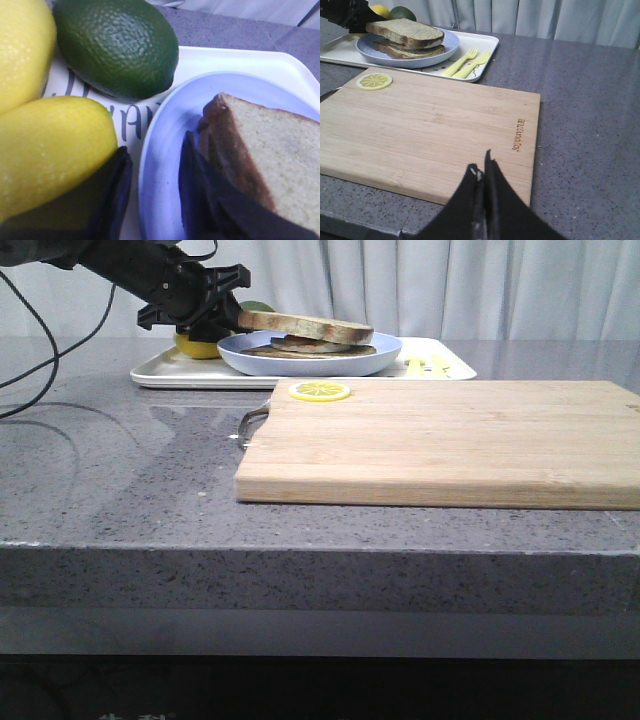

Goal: Place bread and move sandwich to tray
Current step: 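Carry the plate with the sandwich onto the white tray and lower it, then release the plate and raise the left gripper away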

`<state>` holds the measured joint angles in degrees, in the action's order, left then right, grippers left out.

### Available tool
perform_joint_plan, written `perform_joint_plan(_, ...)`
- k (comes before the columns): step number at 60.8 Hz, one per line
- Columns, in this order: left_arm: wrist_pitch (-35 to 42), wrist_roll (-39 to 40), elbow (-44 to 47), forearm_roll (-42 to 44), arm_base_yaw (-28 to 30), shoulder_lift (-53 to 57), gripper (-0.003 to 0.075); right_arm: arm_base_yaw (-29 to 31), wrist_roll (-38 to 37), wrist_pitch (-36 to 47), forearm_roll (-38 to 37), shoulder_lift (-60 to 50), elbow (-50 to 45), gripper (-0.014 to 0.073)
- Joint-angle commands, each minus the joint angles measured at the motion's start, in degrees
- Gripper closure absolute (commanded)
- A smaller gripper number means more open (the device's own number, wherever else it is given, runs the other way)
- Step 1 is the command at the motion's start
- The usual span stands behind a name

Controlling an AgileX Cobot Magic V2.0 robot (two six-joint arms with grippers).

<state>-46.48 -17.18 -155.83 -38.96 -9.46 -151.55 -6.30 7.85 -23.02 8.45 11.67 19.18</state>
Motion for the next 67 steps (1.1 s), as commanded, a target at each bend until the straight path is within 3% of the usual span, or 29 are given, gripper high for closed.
perform_joint_plan(1, 1.1, -0.2, -2.3, -2.1, 0.8, 5.9, 0.0447, 0.0, 0.2, 4.0, 0.3, 0.6, 1.6, 0.0703)
perform_joint_plan(16, -6.7, 0.1, -8.9, -3.1, 2.9, 7.1, 0.0491, 0.0, 0.2, 4.0, 0.3, 0.6, 1.6, 0.0703)
perform_joint_plan(31, -16.6, 0.1, -16.4, -6.5, 3.3, 7.1, 0.0735, 0.0, 0.2, 4.3, 0.3, 0.6, 1.6, 0.0703)
perform_joint_plan(49, -26.8, 0.5, -19.2, -14.5, 3.3, 9.0, 0.0738, 0.0, 0.2, 4.4, 0.3, 0.6, 1.6, 0.0703)
perform_joint_plan(54, -26.9, 4.8, -19.2, -18.1, 3.3, 9.5, 0.0738, 0.0, 0.2, 4.4, 0.3, 0.6, 1.6, 0.0703)
perform_joint_plan(67, -26.9, 11.0, -19.2, -35.7, 3.3, 10.3, 0.0738, 0.0, 0.2, 4.4, 0.3, 0.6, 1.6, 0.0703)
